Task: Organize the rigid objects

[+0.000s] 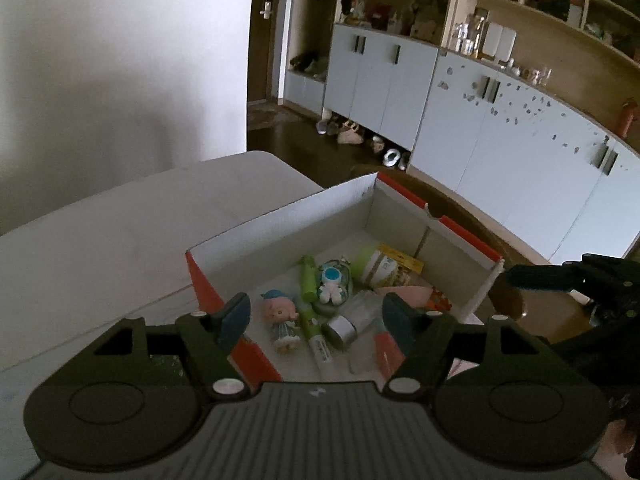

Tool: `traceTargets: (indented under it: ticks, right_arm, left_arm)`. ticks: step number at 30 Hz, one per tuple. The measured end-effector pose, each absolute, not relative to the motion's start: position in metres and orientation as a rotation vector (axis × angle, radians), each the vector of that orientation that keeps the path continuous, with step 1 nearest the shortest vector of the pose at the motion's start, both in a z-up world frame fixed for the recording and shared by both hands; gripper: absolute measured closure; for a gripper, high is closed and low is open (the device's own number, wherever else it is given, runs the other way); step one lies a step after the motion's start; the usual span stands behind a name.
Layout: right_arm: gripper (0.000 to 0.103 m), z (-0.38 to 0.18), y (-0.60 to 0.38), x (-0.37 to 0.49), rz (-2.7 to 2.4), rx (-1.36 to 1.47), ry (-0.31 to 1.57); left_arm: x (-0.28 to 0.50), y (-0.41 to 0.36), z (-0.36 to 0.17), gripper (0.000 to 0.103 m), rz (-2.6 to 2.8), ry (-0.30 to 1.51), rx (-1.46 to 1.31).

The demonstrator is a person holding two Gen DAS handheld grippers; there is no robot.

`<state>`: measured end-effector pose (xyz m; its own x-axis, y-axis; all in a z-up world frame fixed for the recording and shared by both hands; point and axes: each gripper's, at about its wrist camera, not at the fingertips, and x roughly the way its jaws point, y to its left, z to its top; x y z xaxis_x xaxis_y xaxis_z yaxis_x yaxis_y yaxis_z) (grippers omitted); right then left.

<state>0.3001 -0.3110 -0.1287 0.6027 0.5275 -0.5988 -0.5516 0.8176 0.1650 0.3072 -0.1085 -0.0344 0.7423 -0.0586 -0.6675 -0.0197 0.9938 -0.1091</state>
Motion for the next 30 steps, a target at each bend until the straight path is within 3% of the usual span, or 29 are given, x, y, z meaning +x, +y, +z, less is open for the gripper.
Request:
traceTargets:
  ticks: [5, 7, 20, 24, 30]
  right_arm:
    - [0.0, -0.118, -0.324, 0.28, 0.609, 0.015, 0.619]
    - [0.0, -0.114, -0.327, 0.273, 0.606, 0.026, 0.599]
    - [0.0, -0.107, -0.319, 0.226, 0.563, 0.034, 0.532]
    - [0.0, -0.108, -0.317, 0.22, 0.555, 0.047, 0.533]
    - [0.0, -0.108, -0.317, 0.213, 0.546, 0.066, 0.527]
  left_arm:
    - [0.283, -0.109, -0.029, 0.027, -0.045, 0.711, -0.092]
    - [0.275, -0.11, -0.027, 0.02, -0.056, 0.7, -0.092]
    - [0.225, -0.11, -0.02, 0.013, -0.092, 0.663, -0.11]
    - [0.213, -0.11, -0.019, 0.005, -0.087, 0.634, -0.077]
    - [0.204, -0.105, -0.019, 0.004, -0.098, 0.622, -0.092]
